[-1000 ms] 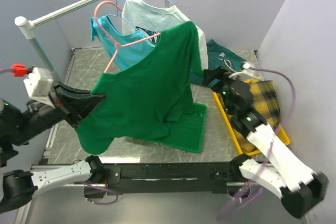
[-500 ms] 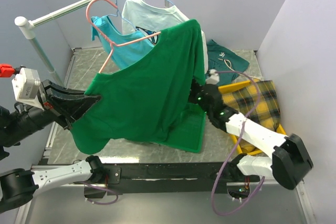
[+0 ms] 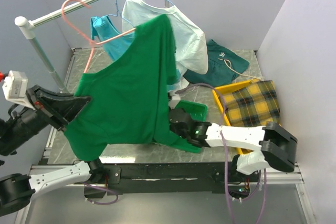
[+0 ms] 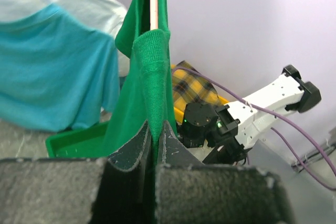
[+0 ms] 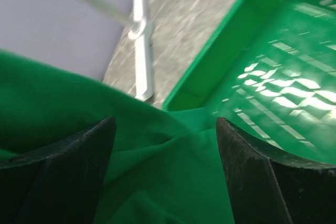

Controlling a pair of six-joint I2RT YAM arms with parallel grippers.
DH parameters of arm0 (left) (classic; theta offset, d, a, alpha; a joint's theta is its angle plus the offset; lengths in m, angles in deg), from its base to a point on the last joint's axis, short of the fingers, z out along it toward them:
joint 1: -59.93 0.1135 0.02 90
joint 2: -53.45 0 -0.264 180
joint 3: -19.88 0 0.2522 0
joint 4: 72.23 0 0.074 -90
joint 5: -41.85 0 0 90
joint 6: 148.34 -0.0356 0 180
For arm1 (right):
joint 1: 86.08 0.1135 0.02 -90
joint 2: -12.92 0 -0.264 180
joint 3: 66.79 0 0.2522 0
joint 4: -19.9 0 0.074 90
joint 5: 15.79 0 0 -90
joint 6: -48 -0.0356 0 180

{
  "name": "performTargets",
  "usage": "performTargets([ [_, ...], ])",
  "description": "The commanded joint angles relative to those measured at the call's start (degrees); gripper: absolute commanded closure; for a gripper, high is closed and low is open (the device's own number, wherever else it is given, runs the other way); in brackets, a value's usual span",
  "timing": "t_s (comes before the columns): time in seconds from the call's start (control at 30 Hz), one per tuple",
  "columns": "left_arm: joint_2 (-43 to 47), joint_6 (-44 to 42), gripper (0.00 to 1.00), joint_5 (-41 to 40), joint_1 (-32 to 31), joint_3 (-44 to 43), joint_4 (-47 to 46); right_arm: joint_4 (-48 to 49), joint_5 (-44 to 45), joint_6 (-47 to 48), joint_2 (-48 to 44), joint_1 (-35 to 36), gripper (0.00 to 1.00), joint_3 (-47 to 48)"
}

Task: Place the t-shirt on the hanger
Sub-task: Place the hanger at the clothesline.

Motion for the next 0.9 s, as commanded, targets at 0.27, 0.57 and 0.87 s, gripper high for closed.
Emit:
performTargets([
  [0.27, 7.8, 6.7, 0.99, -10.1, 0.0, 2.1, 2.4, 5.4, -4.1, 0.7, 10.3, 5.3, 0.16, 12.0],
  [0.57, 12.0, 7.8, 0.99, -15.7, 0.1, 3.0, 4.1, 3.3, -3.9, 1.5, 14.0, 6.0, 0.16, 16.3],
  [0.87, 15.3, 9.1, 0.99, -22.4, 0.1, 10.2, 1.1, 1.2, -3.4, 2.4, 16.1, 5.8, 0.15, 18.6],
])
